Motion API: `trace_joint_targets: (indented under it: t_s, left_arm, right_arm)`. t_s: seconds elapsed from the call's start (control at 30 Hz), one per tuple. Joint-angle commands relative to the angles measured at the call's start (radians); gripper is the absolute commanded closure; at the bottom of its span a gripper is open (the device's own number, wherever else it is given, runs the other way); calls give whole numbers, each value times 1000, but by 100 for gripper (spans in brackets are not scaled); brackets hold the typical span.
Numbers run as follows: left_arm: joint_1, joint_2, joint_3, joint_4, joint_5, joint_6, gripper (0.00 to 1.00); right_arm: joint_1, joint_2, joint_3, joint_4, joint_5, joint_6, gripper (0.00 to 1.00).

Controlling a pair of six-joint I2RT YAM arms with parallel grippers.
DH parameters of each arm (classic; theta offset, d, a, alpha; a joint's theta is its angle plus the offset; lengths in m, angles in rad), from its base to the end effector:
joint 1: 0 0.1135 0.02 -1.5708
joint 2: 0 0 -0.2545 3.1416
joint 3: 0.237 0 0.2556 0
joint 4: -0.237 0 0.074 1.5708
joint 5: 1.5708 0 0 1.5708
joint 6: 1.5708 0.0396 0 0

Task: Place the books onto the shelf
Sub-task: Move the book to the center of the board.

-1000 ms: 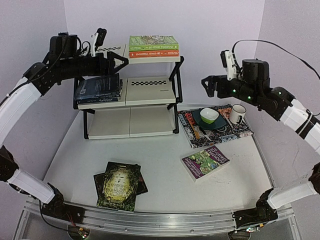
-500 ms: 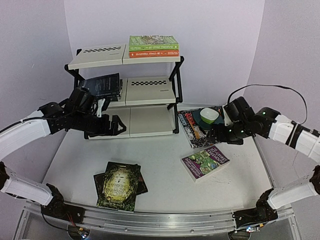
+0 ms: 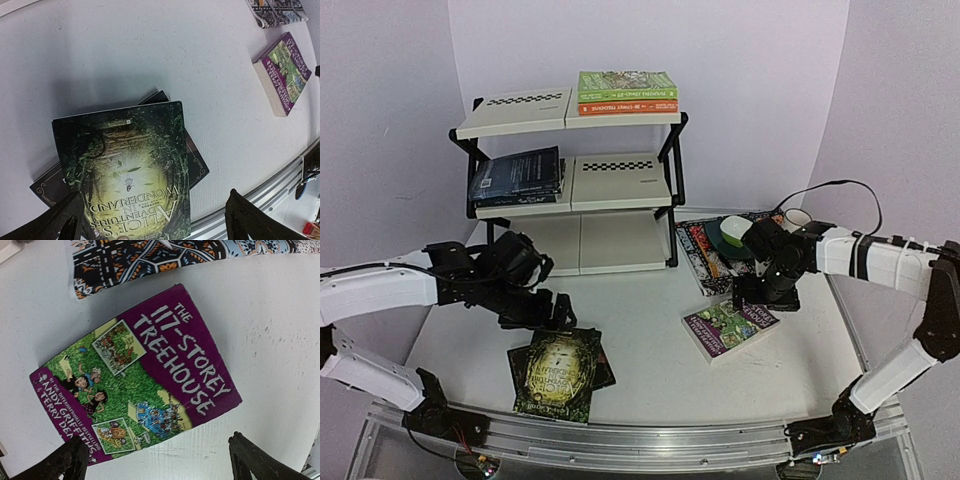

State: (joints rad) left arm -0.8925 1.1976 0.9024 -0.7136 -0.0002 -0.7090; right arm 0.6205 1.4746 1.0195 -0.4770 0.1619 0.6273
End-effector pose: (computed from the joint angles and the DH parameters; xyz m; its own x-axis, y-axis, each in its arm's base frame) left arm 0.1524 -0.1891 0.2395 -0.9099 0.0915 -0.4046 0.2453 0.9053 -0.3468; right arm 0.2580 0.1765 0.2207 -0.8198 0.1262 -0.5586 -0.0179 0.9693 0.2451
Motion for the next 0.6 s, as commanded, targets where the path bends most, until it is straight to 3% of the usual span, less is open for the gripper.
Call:
trace_joint_targets:
  t_s: [0.0,0.1,0.2,0.43,0.57]
  left_arm:
    - [-68,111,93,38,-130,-59,0]
    - [-97,152,99,42,-220,-152,0]
    - [-104,186,111,81,-220,-161,0]
    - [-106,318,194,252,-33,21,1]
    - [-102,390,274,285,-3,108,0]
  right_arm:
    - [-101,48,36,-87,-36,-97,2]
    - [-176,76,29,-80,-150,-128,2]
    - [-212,111,36,-75,-199,-143,2]
    - [-319,179,54,-10,-344,-195,2]
    - [-348,237,82,15,-433,-216,2]
